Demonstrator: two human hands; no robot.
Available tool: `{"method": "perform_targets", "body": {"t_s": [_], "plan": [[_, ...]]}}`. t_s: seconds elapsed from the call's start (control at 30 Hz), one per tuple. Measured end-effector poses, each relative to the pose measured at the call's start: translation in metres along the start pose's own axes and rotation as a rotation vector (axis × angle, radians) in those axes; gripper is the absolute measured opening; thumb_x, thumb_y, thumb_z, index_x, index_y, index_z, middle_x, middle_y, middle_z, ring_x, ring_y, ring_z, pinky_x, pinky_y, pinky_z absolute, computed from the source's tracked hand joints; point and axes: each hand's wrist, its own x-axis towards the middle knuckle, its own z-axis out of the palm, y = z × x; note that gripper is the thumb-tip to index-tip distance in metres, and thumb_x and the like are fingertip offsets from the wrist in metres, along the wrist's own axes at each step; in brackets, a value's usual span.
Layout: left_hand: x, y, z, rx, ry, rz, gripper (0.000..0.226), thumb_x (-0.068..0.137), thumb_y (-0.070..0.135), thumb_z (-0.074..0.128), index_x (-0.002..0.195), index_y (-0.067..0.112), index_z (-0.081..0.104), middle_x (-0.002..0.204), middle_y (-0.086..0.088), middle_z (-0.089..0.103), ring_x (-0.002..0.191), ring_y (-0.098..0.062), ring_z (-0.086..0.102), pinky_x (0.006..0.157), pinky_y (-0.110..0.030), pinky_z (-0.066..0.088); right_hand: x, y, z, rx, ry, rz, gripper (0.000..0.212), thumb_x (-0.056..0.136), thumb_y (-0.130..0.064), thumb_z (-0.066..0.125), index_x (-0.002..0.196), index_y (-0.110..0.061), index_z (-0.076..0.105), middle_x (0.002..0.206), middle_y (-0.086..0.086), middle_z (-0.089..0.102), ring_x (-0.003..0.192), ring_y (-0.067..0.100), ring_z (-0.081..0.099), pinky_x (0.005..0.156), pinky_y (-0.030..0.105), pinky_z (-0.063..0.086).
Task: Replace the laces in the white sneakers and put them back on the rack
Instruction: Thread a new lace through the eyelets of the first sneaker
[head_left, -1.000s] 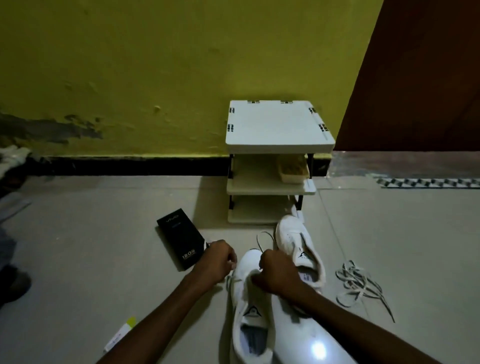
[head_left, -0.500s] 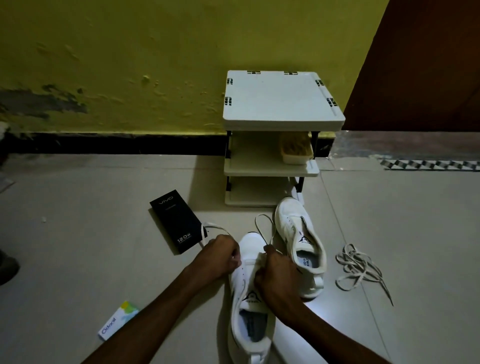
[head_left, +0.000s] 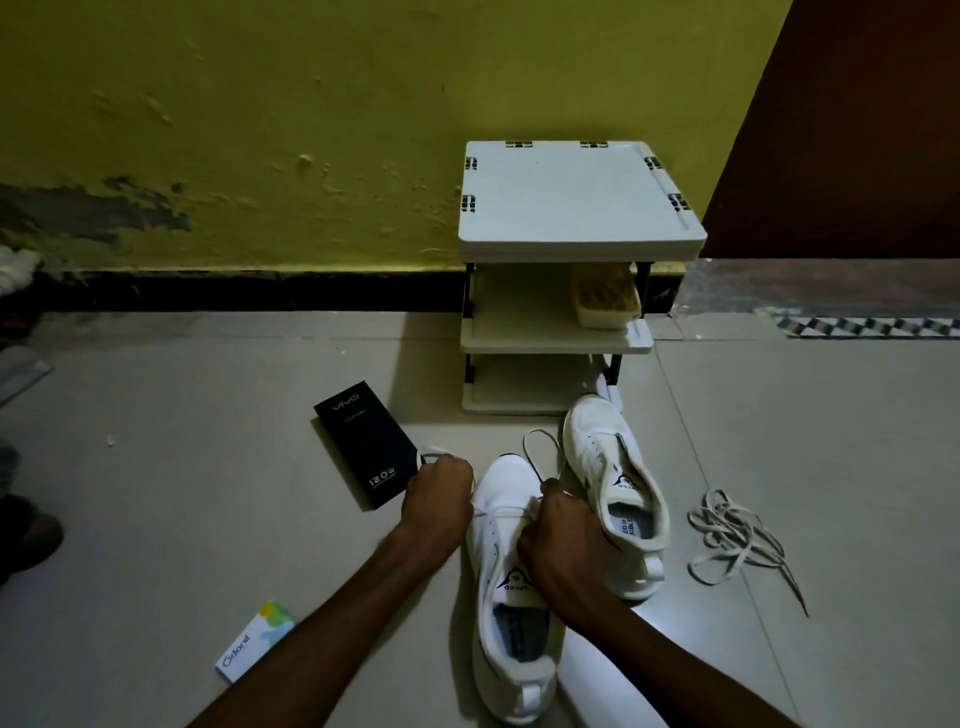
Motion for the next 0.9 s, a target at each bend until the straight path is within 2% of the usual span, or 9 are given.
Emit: {"method": "perform_targets", "body": {"t_s": [0.07,0.17,0.3,0.33,0.43,0.53,0.6,0.7,0.9], "plan": [[0.000,-0.001,-0.001,-0.032,0.021,-0.001,0.013,0.090,0.010,0.058,0.098,0.003,0.065,0.110,-0.015,0.066,0.105,-0.031,0.064,0.082,-0.035,0.050,0.003,0.001,0.001,0.006,-0.016,0.006,0.017,0.082,-0.013,0.056,0.099,-0.014,0.056,0.090,0.003,0.065,0.085,0.022,0.064,0.073,0.030,0.050],[0.007,-0.012,0.002,-0.291,0.075,0.013,0.015,0.084,0.007,0.057,0.081,0.009,0.072,0.088,-0.008,0.069,0.087,-0.024,0.068,0.072,-0.028,0.049,0.006,0.003,-0.003,-0.037,-0.021,-0.017,0.012,0.087,-0.018,0.054,0.098,-0.015,0.057,0.089,0.003,0.066,0.085,0.023,0.065,0.069,0.030,0.049],[0.007,-0.020,-0.010,-0.727,0.174,-0.017,0.016,0.086,0.005,0.069,0.088,0.019,0.076,0.077,0.005,0.067,0.070,-0.009,0.063,0.069,-0.021,0.048,0.019,0.005,-0.022,0.136,-0.007,-0.002,0.024,0.088,-0.023,0.066,0.110,-0.013,0.067,0.101,0.003,0.072,0.092,0.019,0.068,0.081,0.034,0.054],[0.005,-0.018,-0.016,-0.836,0.211,-0.037,0.020,0.083,0.003,0.072,0.090,0.022,0.074,0.074,0.003,0.068,0.068,-0.010,0.064,0.069,-0.022,0.050,0.025,0.003,-0.031,0.208,-0.002,-0.009,0.021,0.087,-0.021,0.068,0.107,-0.014,0.070,0.097,0.003,0.074,0.088,0.017,0.070,0.082,0.037,0.056],[0.003,-0.007,-0.045,-1.070,0.311,-0.092,0.025,0.077,0.001,0.077,0.093,0.019,0.070,0.069,-0.003,0.070,0.068,-0.016,0.070,0.066,-0.029,0.057,0.040,-0.015,-0.067,0.458,0.006,-0.058,0.009,0.089,-0.016,0.067,0.083,-0.013,0.073,0.072,0.003,0.074,0.063,0.012,0.071,0.067,0.045,0.060],[0.002,0.006,-0.087,-1.287,0.401,-0.062,0.011,0.078,0.003,0.078,0.084,0.010,0.071,0.068,-0.007,0.072,0.066,-0.019,0.070,0.062,-0.029,0.057,0.053,-0.046,-0.109,0.533,0.036,-0.163,0.008,0.089,-0.020,0.069,0.084,-0.022,0.074,0.076,-0.005,0.073,0.067,0.005,0.069,0.064,0.029,0.060],[0.003,0.015,-0.123,-1.342,0.433,-0.010,0.008,0.079,0.006,0.077,0.083,0.011,0.073,0.070,-0.005,0.074,0.068,-0.017,0.072,0.064,-0.029,0.057,0.065,-0.068,-0.140,0.562,0.087,-0.220,0.005,0.086,-0.024,0.073,0.089,-0.025,0.077,0.083,-0.011,0.074,0.076,-0.003,0.067,0.068,0.019,0.056],[-0.001,0.025,-0.180,-1.411,0.472,0.116,0.008,0.082,0.005,0.075,0.087,0.011,0.074,0.077,-0.006,0.075,0.077,-0.022,0.074,0.070,-0.036,0.059,0.078,-0.099,-0.187,0.659,0.100,-0.264,0.008,0.085,-0.024,0.074,0.090,-0.024,0.079,0.086,-0.012,0.074,0.080,-0.002,0.067,0.069,0.021,0.055],[-0.017,0.044,-0.289,-1.413,0.612,0.312,0.014,0.083,0.005,0.074,0.097,0.010,0.074,0.084,-0.007,0.076,0.079,-0.019,0.075,0.075,-0.035,0.060,0.094,-0.162,-0.280,0.798,0.133,-0.350,0.006,0.081,-0.021,0.077,0.083,-0.016,0.078,0.074,0.001,0.075,0.066,0.010,0.066,0.056,0.022,0.050]]}}
